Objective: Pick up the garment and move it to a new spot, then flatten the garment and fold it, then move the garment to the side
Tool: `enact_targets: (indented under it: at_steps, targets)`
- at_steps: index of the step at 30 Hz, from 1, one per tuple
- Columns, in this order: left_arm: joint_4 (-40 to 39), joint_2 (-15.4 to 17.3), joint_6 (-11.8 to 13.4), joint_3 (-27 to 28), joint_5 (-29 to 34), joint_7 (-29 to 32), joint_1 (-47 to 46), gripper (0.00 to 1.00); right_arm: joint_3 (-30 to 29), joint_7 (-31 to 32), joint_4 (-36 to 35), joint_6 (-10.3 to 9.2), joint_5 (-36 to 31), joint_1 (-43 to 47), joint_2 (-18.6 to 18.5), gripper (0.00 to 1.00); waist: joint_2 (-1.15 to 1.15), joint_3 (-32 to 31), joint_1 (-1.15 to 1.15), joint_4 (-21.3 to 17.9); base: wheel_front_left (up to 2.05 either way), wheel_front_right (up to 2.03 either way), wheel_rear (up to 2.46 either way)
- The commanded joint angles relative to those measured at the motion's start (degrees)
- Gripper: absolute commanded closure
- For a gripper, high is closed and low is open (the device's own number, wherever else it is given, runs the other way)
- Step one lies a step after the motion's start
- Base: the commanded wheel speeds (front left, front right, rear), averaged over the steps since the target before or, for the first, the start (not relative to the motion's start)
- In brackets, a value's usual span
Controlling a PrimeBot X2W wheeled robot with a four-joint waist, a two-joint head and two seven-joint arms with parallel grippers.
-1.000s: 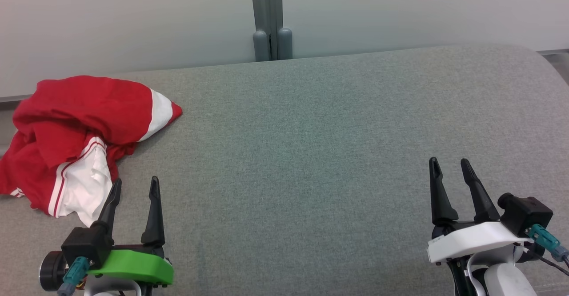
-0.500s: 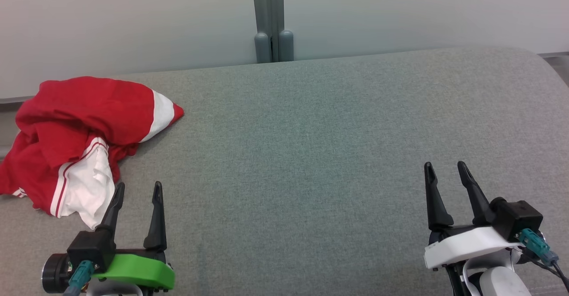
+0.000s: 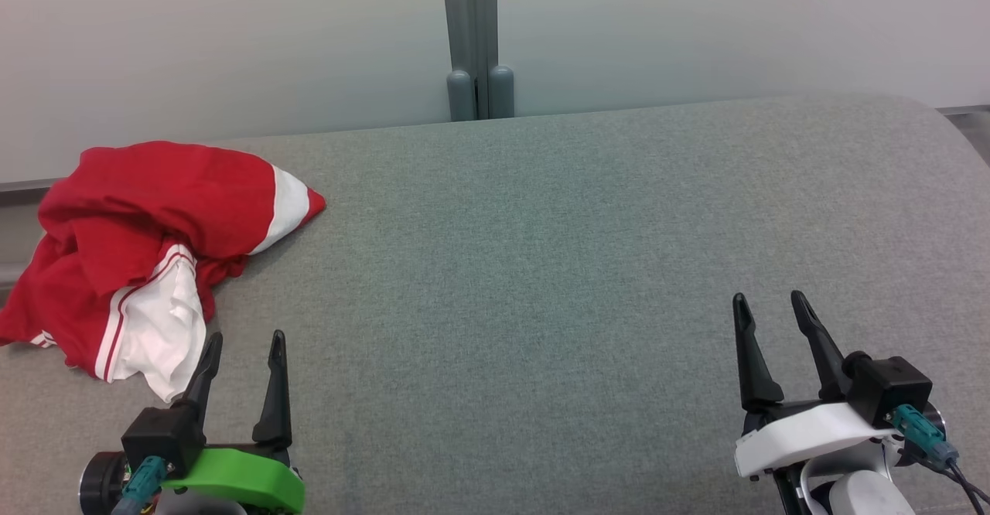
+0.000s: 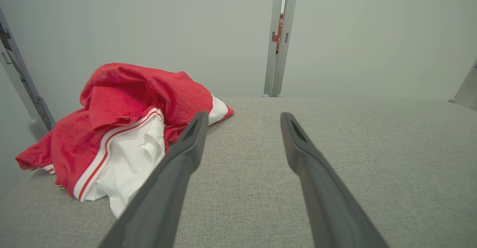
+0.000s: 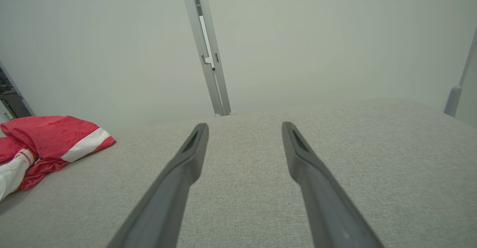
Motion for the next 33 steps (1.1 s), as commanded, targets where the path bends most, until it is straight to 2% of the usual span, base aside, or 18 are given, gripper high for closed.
enact_targets:
  at_steps: [1, 14, 33]
  targets:
    - [-0.4, 0.3, -0.2, -0.1, -0.7, 0.6, 0.3, 0.00, -0.1, -0.2, 0.3, 0.14, 0.0, 0.6, -0.2, 0.00, 0.00, -0.1, 0.00, 0.1, 0.00, 0.00, 0.00]
    - [-3.1, 0.8, 0.8, -0.2, -1.6, 2.5, 1.0, 0.00, -0.8, -0.2, 1.2, 0.09, 0.8, 0.3, -0.2, 0.00, 0.00, -0.2, 0.00, 0.4, 0.00, 0.00, 0.00]
    - [-3.2, 1.7, 1.9, -0.4, -2.5, 2.6, 1.2, 0.00, -0.6, 0.0, 1.7, 0.09, 1.2, -0.1, -0.2, 0.00, 0.00, 0.1, 0.00, 0.6, 0.00, 0.00, 0.00]
